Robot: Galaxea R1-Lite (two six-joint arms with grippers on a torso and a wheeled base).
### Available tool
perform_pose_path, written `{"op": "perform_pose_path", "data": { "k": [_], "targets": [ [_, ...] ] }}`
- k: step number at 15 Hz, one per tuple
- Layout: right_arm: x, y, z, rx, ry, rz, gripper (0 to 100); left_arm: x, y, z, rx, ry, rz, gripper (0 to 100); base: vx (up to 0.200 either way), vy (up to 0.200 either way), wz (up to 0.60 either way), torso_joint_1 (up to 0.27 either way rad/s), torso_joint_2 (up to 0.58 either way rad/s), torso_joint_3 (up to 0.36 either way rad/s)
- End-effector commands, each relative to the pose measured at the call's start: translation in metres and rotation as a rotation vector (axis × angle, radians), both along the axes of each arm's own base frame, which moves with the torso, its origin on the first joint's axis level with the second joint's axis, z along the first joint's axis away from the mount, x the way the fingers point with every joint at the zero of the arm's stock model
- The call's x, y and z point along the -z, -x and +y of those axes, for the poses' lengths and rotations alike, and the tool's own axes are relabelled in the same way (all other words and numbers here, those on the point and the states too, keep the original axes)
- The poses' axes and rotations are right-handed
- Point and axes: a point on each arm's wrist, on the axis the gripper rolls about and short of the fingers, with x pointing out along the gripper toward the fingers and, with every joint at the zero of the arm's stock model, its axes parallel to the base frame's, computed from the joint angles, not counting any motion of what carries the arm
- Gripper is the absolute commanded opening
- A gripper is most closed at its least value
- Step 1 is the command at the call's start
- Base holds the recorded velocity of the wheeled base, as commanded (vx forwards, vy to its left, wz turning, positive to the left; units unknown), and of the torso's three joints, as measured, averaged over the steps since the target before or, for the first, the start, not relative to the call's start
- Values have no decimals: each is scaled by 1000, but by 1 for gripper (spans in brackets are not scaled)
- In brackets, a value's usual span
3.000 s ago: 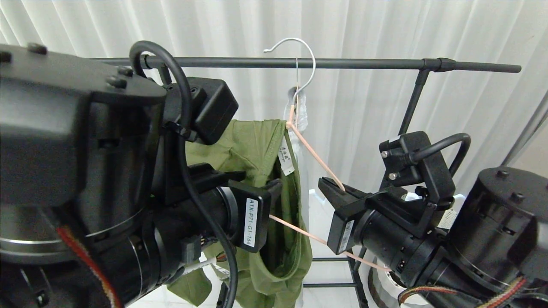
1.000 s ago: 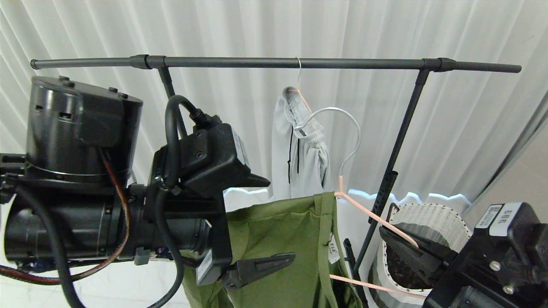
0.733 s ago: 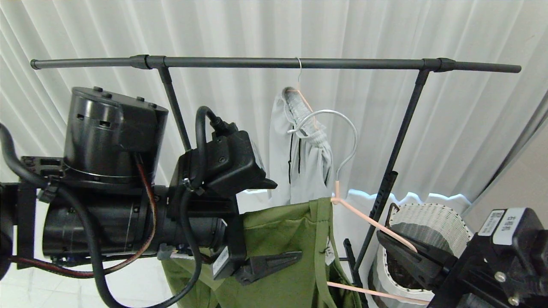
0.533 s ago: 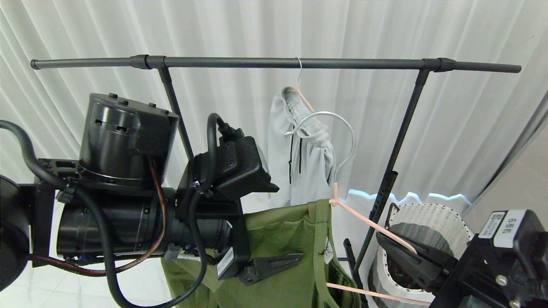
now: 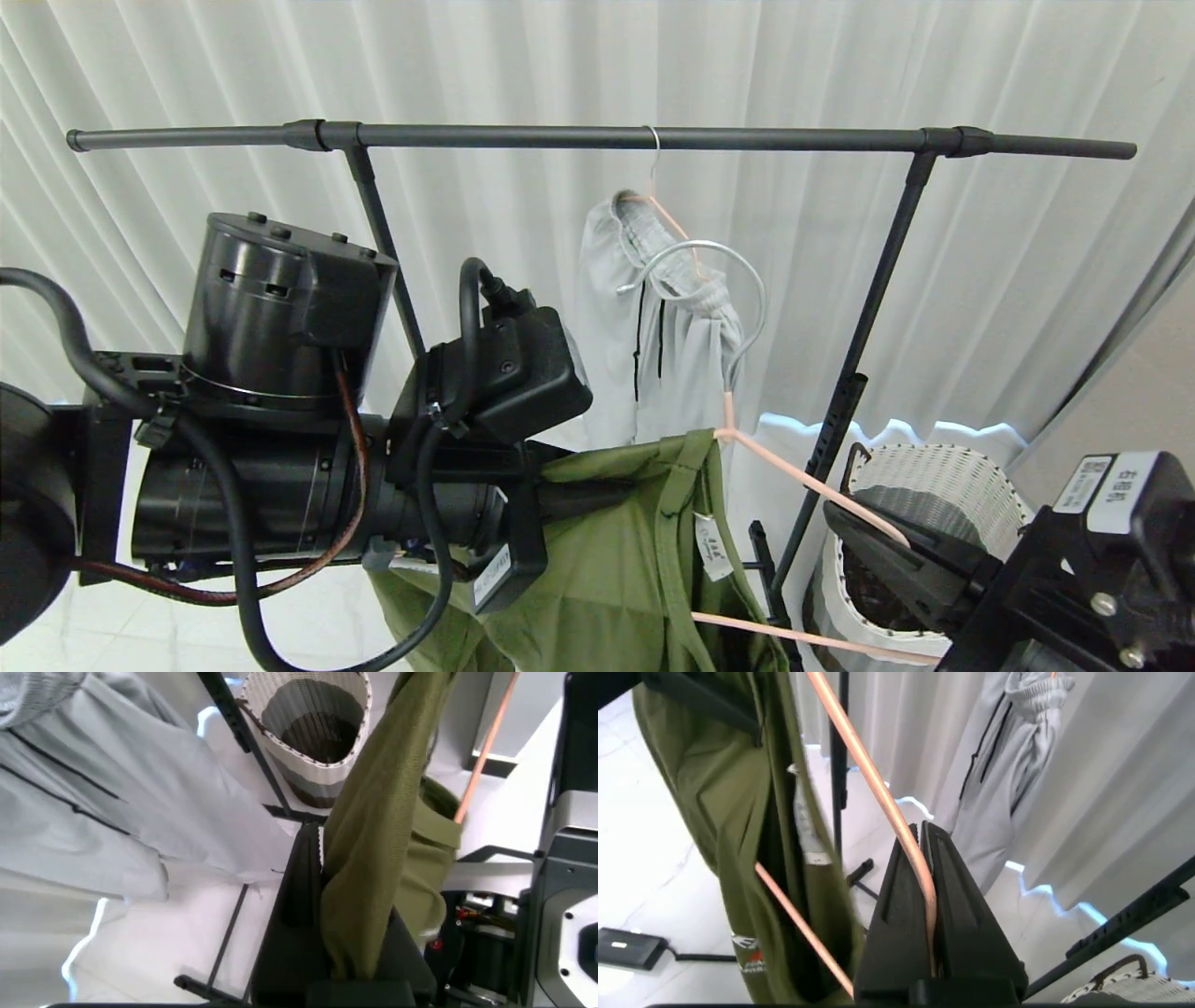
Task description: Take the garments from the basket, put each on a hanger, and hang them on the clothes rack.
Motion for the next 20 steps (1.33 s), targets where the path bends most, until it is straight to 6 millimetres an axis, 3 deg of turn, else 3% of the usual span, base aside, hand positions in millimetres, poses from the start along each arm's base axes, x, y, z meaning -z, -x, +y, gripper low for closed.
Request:
{"op": "perform_pose_path", "data": {
  "k": [1,2,3,8,13,20],
  "targets": [
    [1,0,1,-2,3,1,0,0,0,0,0,1,0,0,0,0,0,0,0,0],
    [1,0,0,-2,7,-1,0,-1,0,0,-2,1,-2,0,0,0,0,0,0,0],
    [2,0,0,-1,11,-1,100,-1,0,0,-2,2,-3,0,0,0,0,0,0,0],
    [4,-14,-10,88,34,-11,100,5,1,3,-49,0,-90,0,0,0,0,0,0,0],
    [6,-23,-13,133,52,-12,100,21,0,9,-248,-21,-243,0,0,0,0,0,0,0],
    [19,-28,-1,121,86,43,100,-9,13,17,-404,128,-220,0,0,0,0,0,0,0]
  ]
}}
